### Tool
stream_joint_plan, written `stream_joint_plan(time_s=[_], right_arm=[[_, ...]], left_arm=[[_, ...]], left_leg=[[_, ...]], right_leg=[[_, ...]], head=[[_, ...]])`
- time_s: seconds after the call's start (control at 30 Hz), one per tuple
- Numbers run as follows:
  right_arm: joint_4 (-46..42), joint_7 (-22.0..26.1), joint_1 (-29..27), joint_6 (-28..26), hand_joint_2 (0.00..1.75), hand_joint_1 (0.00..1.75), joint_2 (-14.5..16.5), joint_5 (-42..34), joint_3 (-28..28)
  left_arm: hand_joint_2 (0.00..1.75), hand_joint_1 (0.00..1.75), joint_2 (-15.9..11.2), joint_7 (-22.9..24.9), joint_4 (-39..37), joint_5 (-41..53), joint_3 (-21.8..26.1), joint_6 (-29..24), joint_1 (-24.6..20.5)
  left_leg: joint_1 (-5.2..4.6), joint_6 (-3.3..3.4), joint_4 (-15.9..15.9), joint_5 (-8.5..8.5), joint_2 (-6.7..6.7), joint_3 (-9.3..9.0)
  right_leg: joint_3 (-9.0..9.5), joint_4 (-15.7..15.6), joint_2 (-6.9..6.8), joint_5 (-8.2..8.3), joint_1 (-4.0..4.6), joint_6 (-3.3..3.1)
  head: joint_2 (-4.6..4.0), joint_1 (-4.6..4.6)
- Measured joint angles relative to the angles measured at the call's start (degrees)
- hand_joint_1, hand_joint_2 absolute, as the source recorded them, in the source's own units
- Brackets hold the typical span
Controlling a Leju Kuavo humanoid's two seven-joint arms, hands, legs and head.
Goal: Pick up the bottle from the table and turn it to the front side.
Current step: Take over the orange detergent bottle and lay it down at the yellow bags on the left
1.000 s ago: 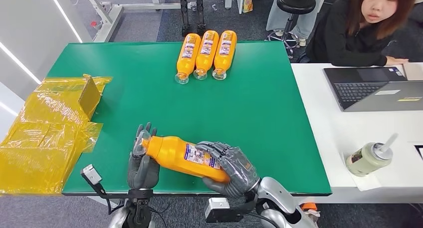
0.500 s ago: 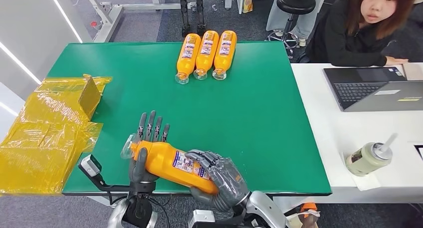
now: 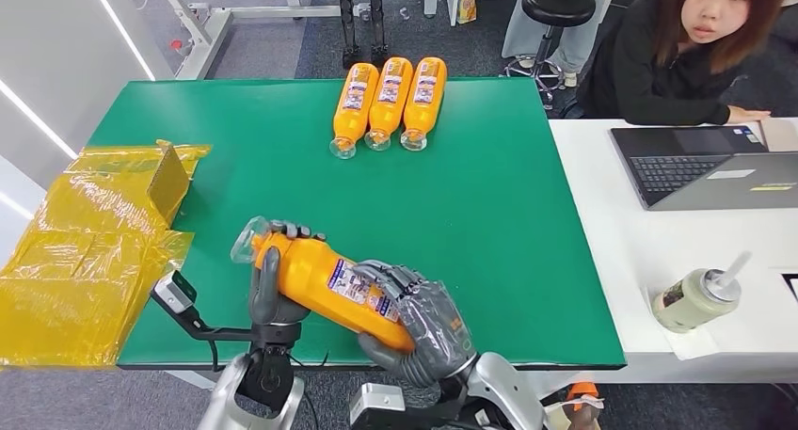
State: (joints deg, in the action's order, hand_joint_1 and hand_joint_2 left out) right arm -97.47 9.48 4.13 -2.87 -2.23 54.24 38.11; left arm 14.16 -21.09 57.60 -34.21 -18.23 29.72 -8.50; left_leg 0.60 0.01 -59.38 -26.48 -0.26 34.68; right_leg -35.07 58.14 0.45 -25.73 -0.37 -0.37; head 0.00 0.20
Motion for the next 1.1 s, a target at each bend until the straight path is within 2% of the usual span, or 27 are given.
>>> stream_joint_plan(time_s=[0.1,0.13,0.17,0.23,0.27,0.3,0.63,0.77,0.93,1.1], right_arm=[[-0.9,-0.5,-0.4,0.4,1.75,1.75,0.2,0.6,-0.1],[-1.2,-0.6,-0.5,0.5,1.75,1.64,0.3,0.7,-0.1],[-1.5,-0.8,-0.6,0.6,1.75,1.28,0.4,0.9,-0.2],[-2.0,-0.9,-0.8,0.8,1.75,0.41,0.6,1.1,-0.2],[-2.3,-0.9,-0.8,0.9,1.75,0.07,0.8,1.3,-0.2],[-2.6,-0.9,-0.9,1.0,1.75,0.00,1.1,1.5,-0.2],[-5.4,-1.3,-2.1,1.5,1.75,0.00,3.0,2.7,-0.2],[-6.1,-1.4,-2.5,1.5,1.75,0.00,3.3,2.9,-0.3],[-7.4,-1.4,-3.6,1.3,1.75,0.00,3.7,4.6,-0.4],[-7.8,-0.4,-5.1,-0.7,1.75,0.00,3.4,4.3,-0.4]], left_arm=[[1.75,1.75,0.0,0.3,-0.3,-0.5,-0.1,-0.3,-0.3],[1.75,1.75,0.0,0.4,-0.4,-0.7,-0.2,-0.3,-0.3],[1.75,1.75,0.0,0.6,-0.5,-0.9,-0.2,-0.3,-0.4],[1.75,1.75,0.1,0.8,-0.7,-1.2,-0.3,-0.3,-0.5],[1.75,1.75,0.1,1.0,-0.9,-1.3,-0.4,-0.3,-0.5],[1.75,1.75,0.3,1.2,-1.1,-1.4,-0.5,-0.4,-0.5],[1.75,1.75,1.2,2.4,-2.7,-2.6,-1.7,-1.0,-0.7],[1.75,1.75,1.3,1.9,-3.2,-1.7,-1.7,-2.8,-0.8],[1.75,1.75,0.1,-4.8,-3.2,14.2,-1.5,-13.8,-3.2],[1.75,1.74,-2.2,-5.4,-0.3,28.6,1.1,-19.0,-5.8]], left_leg=[[0.00,0.00,0.0,0.00,0.00,0.00],[0.00,0.00,0.0,0.00,0.00,0.00],[0.00,0.00,0.0,0.00,0.00,-0.01],[0.00,0.00,0.0,0.00,0.01,-0.01],[0.00,0.00,0.0,0.00,0.00,-0.01],[0.00,0.00,0.0,0.00,0.00,-0.01],[0.00,0.00,0.0,0.00,0.02,-0.01],[0.00,0.00,0.0,0.00,0.02,-0.01],[0.01,-0.01,0.0,0.01,0.01,-0.01],[0.01,-0.05,0.0,0.04,0.03,-0.02]], right_leg=[[0.00,0.0,0.00,0.00,0.00,0.00],[0.00,0.0,0.00,0.00,0.00,0.00],[0.00,0.0,0.00,0.00,0.00,0.00],[0.00,0.0,0.00,0.00,0.00,0.00],[0.00,0.0,0.00,0.00,0.00,0.00],[0.00,0.0,0.00,0.00,0.00,0.00],[-0.01,0.0,0.04,0.00,0.00,0.00],[-0.02,0.0,0.04,0.00,0.00,0.00],[-0.02,0.0,0.02,0.01,0.01,-0.01],[-0.03,0.1,0.05,0.03,0.01,-0.05]], head=[[0.00,0.01],[0.00,0.01],[0.00,0.00],[0.00,0.00],[0.00,0.00],[-0.01,0.01],[0.00,0.00],[0.00,0.00],[0.00,0.00],[0.00,0.00]])
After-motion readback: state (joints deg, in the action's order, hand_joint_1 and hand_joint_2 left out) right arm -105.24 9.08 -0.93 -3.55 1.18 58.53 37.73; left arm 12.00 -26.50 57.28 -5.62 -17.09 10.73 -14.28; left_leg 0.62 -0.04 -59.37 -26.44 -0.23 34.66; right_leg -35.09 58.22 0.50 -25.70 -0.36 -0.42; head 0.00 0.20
